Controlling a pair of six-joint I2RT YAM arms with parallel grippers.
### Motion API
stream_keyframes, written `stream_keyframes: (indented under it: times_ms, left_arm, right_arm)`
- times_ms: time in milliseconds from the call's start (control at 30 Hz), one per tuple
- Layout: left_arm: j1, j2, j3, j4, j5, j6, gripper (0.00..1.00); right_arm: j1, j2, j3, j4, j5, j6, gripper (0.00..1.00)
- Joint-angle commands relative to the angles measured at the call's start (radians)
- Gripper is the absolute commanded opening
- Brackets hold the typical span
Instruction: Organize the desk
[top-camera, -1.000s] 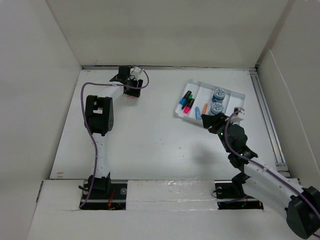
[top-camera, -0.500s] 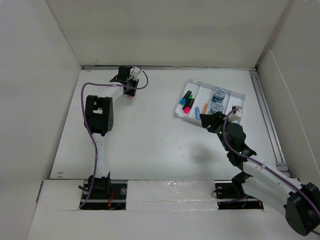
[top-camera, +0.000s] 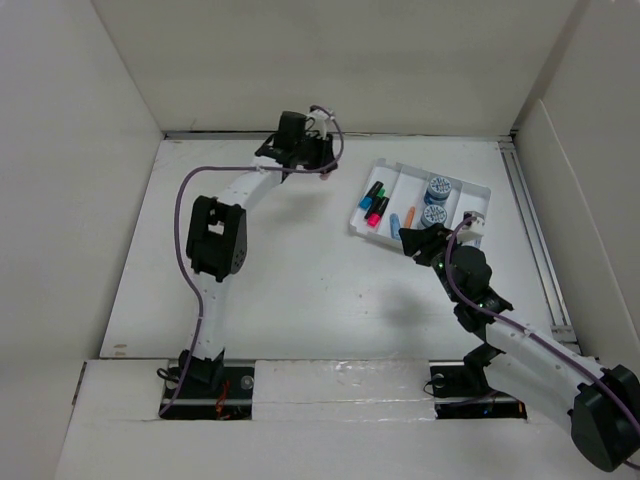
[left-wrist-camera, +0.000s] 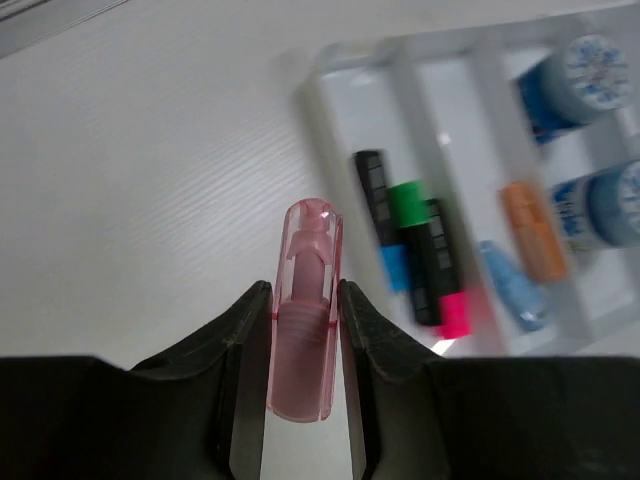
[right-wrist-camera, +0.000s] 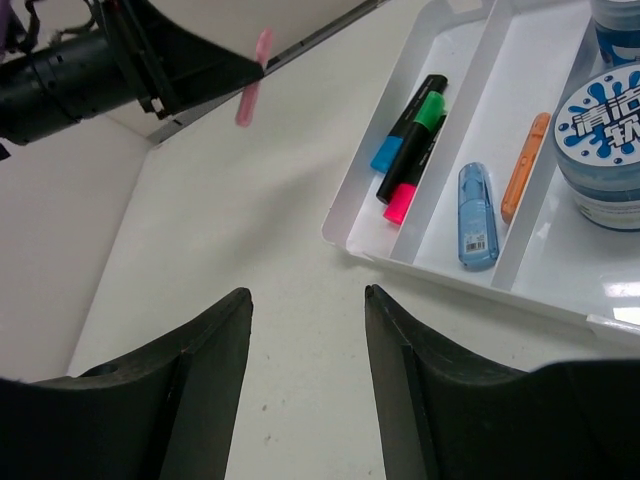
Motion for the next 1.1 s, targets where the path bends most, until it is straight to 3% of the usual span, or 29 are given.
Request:
stream_keyframes:
  times_ms: [0, 133, 533, 933, 1067]
  left_arm:
    - [-0.128, -0.069, -0.006, 0.176, 0.144, -0.146, 0.08]
    - [-0.249, 0.044, 0.052, 0.244, 0.100, -0.233, 0.08]
    - [-0.271, 0.144, 0.031, 0.370, 0.045, -0.362, 0.11]
    - [-0.281, 0.211, 0.069, 0.381, 0.095, -0.392, 0.24]
    - [-0.281, 0.213, 0.077, 0.373, 0.095, -0.385, 0.39]
  right_arm:
    - [0.002, -0.013, 0.038, 0.045, -0.009, -0.001, 0.54]
    - [0.002, -0.038, 0.029, 0.045, -0.011, 0.008, 0.54]
    - [0.002, -0.027, 0.021, 0.056, -0.002, 0.011, 0.54]
    - [0.002, 0.006, 0.021, 0.078, -0.011, 0.013, 0.54]
    - [0.002, 0.016, 0.027, 0.073, -0.014, 0.010, 0.54]
